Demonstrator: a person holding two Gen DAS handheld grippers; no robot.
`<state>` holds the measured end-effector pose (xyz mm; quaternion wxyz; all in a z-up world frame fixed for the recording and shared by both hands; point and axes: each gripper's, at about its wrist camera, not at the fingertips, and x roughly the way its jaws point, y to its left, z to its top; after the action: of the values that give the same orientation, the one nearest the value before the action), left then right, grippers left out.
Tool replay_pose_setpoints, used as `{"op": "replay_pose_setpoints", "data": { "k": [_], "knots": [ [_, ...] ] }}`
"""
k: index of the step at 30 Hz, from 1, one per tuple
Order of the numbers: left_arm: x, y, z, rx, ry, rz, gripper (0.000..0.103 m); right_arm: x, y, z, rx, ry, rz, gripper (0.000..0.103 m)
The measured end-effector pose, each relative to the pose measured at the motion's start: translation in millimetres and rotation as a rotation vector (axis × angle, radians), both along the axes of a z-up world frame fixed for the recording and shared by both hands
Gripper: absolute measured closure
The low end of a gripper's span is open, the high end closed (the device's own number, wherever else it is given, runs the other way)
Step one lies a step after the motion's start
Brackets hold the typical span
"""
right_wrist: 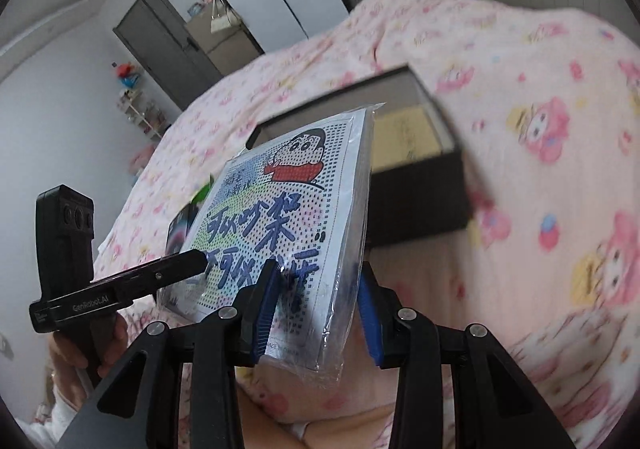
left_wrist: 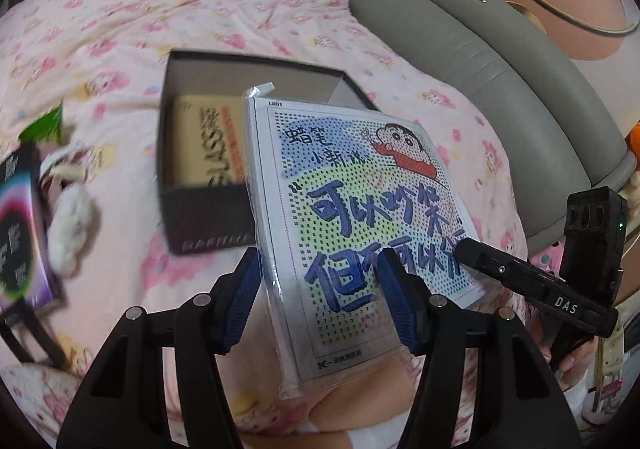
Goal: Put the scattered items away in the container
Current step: 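Carry the Shin-chan bead-art kit in the left tool and drop it into the black box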
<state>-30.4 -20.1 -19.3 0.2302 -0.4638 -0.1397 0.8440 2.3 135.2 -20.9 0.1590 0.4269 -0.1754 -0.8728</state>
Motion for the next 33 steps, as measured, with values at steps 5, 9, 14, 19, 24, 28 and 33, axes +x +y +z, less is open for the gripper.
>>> {"op": "replay_pose_setpoints", "data": {
  "k": [5, 9, 14, 19, 24, 28, 33],
  "knots": [
    [-33.9, 13.9, 7.3, -0.044, 0.019, 0.009, 0.043, -19.3, 18.8, -11.3, -0.017, 0.007, -0.018, 0.069],
    [-72.2, 17.2, -7.1, -0.067, -0.031, 0.036, 0.043, -59.0, 22.8, -10.7, 0.032, 0.026, 0.024, 0.069],
    [-118.7, 11.1, -32.0, -0.012, -0.145, 0.062, 0.043, -115.2, 26.7, -19.3, 0.069, -0.001, 0.056, 0.069],
    [-152.4, 4.9, -48.1, -0.031, -0.218, 0.08, 0.042, -153.7, 26.1, -42.4, 0.033, -0.05, 0.032, 0.069],
    [-169.8, 13.1, -72.7, -0.046, -0.291, 0.056, 0.043, -163.2, 13.9, -49.1, 0.135, -0.038, 0.035, 0.069],
    [-164.6, 25.2, -78.3, -0.118, -0.295, -0.032, 0.053, -140.0, 25.5, -49.5, 0.177, 0.021, -0.013, 0.072],
    [-175.2, 14.6, -76.3, -0.121, -0.287, 0.05, 0.051, -126.7, 48.1, -31.0, 0.195, 0.14, -0.103, 0.075]
  ]
}}
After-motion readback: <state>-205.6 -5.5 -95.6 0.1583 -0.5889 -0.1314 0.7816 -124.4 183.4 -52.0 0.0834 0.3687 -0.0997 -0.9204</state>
